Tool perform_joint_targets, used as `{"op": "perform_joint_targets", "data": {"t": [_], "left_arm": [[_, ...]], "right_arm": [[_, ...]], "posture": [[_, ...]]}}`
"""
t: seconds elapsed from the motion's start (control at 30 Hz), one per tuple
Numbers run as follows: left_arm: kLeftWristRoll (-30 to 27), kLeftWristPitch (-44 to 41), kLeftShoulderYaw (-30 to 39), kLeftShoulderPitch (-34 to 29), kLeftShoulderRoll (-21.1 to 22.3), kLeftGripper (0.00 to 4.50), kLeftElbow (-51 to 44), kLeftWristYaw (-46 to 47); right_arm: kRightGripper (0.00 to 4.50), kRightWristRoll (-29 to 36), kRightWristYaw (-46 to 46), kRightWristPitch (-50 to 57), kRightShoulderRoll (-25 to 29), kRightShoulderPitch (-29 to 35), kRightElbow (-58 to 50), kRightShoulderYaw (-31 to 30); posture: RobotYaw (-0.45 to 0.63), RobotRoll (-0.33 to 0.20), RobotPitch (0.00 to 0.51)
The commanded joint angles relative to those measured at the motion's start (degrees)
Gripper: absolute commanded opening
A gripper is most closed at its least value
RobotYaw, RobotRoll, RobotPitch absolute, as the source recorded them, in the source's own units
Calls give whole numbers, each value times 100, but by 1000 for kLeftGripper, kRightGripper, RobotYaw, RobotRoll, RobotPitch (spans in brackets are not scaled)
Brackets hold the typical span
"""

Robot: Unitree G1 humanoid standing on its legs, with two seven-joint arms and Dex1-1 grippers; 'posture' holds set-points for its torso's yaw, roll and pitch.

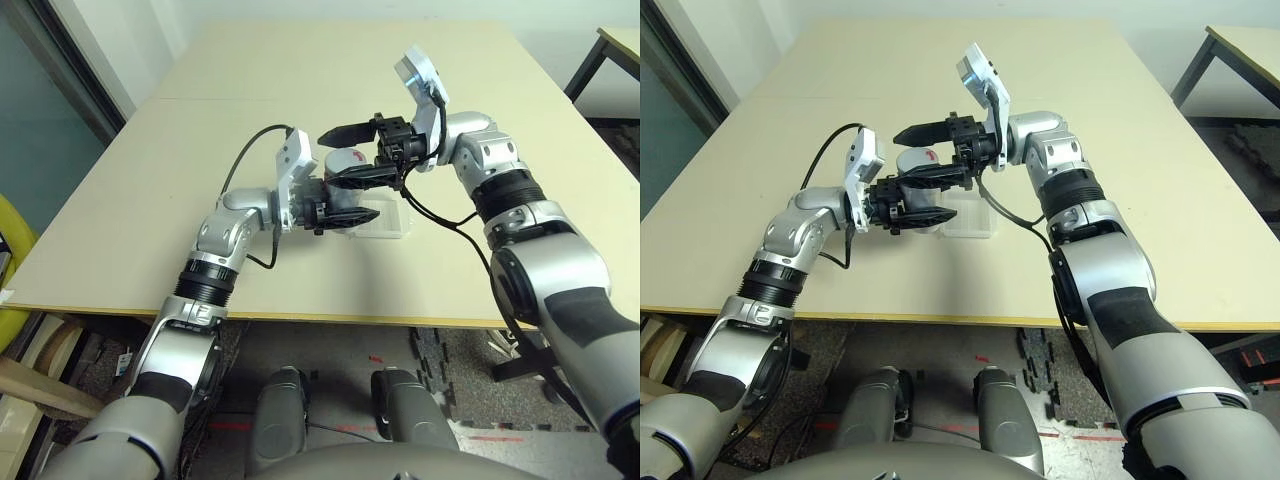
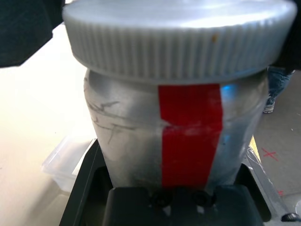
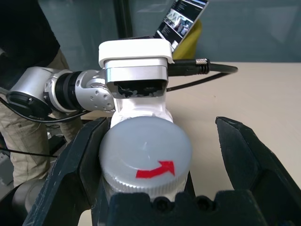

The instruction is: Pour the medicine from the bottle into the box.

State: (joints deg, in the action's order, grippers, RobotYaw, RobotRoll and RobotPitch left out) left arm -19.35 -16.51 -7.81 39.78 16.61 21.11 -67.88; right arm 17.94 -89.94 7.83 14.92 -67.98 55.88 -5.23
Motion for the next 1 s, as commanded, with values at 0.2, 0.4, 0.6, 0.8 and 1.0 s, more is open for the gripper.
{"op": "perform_joint_targets", "data": {"t": [0.2, 0.4, 0.6, 0.8, 1.0], "left_arm": [[-64, 124, 124, 23, 90, 2695, -88, -105], [-93, 75, 208, -9, 120, 2695, -135, -78], [-99, 58, 239, -84, 153, 2695, -182, -65], [-90, 90, 295, -55, 203, 2695, -49, -34], [-85, 124, 361, 71, 193, 2695, 144, 12]], "right_arm": [[4500, -80, 468, 7, 246, -202, 624, 494], [4500, -240, 673, -188, 462, -218, 1030, 617], [4500, -329, 1016, -253, 653, -224, 1374, 856], [4500, -440, 1061, -337, 708, -249, 1460, 990], [4500, -456, 535, -272, 696, -275, 1303, 991]], "posture": [[-113, 0, 87], [-102, 0, 83], [-99, 0, 79], [-100, 0, 76], [-105, 0, 76]]}}
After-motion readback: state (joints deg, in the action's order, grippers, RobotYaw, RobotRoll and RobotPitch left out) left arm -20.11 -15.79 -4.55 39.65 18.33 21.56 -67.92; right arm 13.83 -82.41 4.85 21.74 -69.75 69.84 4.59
